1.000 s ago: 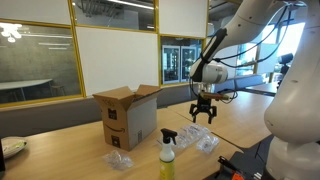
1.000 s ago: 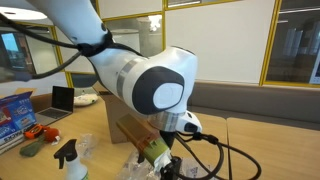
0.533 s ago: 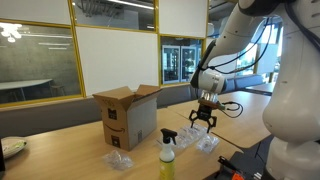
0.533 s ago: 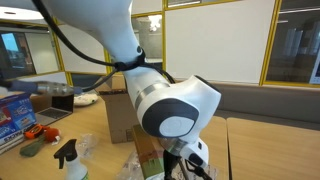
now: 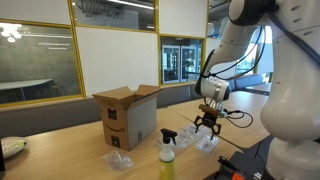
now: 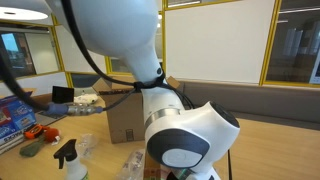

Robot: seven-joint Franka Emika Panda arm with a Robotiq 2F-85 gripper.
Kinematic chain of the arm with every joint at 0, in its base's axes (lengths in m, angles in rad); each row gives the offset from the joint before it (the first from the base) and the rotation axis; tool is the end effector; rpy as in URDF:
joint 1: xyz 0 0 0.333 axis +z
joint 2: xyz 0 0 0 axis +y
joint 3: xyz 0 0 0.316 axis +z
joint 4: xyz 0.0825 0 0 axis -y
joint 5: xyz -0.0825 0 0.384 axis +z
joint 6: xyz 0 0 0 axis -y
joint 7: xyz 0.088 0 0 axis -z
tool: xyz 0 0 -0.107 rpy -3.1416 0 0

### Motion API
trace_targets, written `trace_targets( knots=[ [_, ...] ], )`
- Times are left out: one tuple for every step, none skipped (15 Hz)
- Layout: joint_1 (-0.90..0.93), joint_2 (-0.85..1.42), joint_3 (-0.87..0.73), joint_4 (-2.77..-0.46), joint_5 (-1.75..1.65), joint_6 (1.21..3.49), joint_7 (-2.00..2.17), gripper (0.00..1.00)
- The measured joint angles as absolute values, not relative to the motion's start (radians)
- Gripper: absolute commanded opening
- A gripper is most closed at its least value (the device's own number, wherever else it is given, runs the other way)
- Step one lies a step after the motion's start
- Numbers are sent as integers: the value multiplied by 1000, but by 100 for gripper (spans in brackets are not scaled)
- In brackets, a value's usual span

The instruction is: Put the plastics and the bottle in the box respectively

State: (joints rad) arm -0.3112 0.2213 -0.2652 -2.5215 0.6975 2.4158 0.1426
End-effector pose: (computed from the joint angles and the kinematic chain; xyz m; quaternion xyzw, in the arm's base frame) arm 0.3557 -0.2349 0.1755 -0.7720 0.5997 0.1047 0.1829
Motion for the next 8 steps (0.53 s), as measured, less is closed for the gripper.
trace_targets(
  knots=[
    [-311, 233, -265, -2520, 698, 2440, 171, 100],
    [-311, 246, -265, -2518, 698, 2464, 197, 100],
    [-311, 259, -265, -2515, 698, 2488, 222, 100],
    [-310, 273, -265, -2512, 698, 2511, 245, 100],
    [-310, 286, -265, -2507, 698, 2530, 266, 100],
    [-310, 301, -265, -2502, 698, 2546, 285, 100],
    [-310, 314, -265, -2496, 698, 2559, 301, 100],
    [-309, 329, -265, -2489, 698, 2569, 312, 100]
  ],
)
